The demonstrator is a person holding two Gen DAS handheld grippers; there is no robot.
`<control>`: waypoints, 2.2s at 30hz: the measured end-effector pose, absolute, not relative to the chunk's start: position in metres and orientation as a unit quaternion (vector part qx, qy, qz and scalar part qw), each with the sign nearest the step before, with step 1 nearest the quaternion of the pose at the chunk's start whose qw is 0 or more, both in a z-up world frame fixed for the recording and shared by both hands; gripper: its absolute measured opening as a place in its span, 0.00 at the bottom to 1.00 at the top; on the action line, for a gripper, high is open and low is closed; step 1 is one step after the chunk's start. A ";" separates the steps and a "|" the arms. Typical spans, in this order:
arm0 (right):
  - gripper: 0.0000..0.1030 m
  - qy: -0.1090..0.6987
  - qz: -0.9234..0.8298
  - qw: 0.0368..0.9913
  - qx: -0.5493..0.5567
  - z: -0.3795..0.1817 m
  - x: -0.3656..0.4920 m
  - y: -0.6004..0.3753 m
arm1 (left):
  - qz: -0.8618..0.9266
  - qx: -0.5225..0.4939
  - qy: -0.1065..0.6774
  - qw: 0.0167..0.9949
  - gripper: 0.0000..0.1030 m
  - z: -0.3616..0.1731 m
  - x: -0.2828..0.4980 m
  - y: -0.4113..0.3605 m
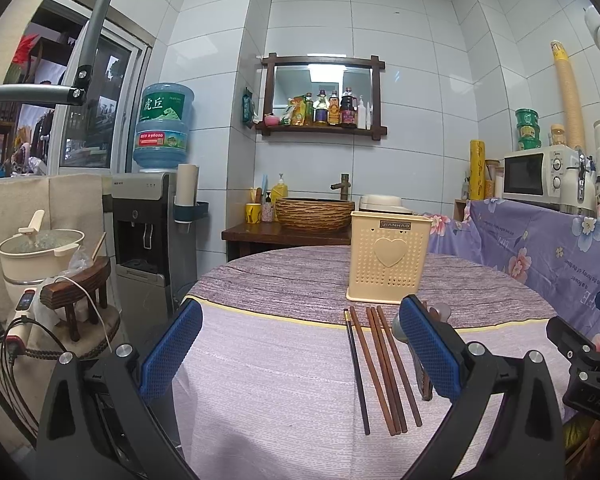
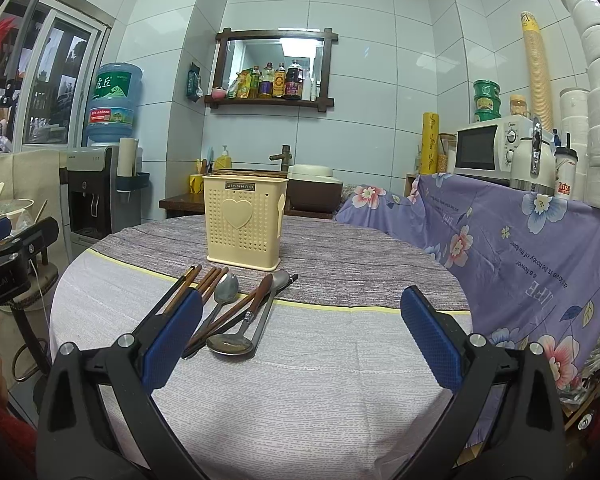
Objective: Organize utensils
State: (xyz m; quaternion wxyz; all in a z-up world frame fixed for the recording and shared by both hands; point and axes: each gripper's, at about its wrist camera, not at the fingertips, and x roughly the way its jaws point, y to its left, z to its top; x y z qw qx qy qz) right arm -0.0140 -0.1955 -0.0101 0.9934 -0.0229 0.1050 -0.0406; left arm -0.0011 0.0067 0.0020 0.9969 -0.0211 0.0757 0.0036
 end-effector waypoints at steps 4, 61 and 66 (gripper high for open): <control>0.95 0.105 -0.041 0.993 -0.023 -0.010 -0.014 -0.195 | 0.003 -0.021 0.077 0.997 0.95 0.000 0.000 0.010; 0.95 0.112 -0.038 0.993 -0.024 -0.017 -0.010 -0.193 | 0.008 -0.016 0.091 0.996 0.95 -0.010 0.005 0.010; 0.95 0.113 -0.037 0.993 -0.024 -0.018 -0.009 -0.193 | 0.008 -0.016 0.093 0.996 0.95 -0.009 0.006 0.010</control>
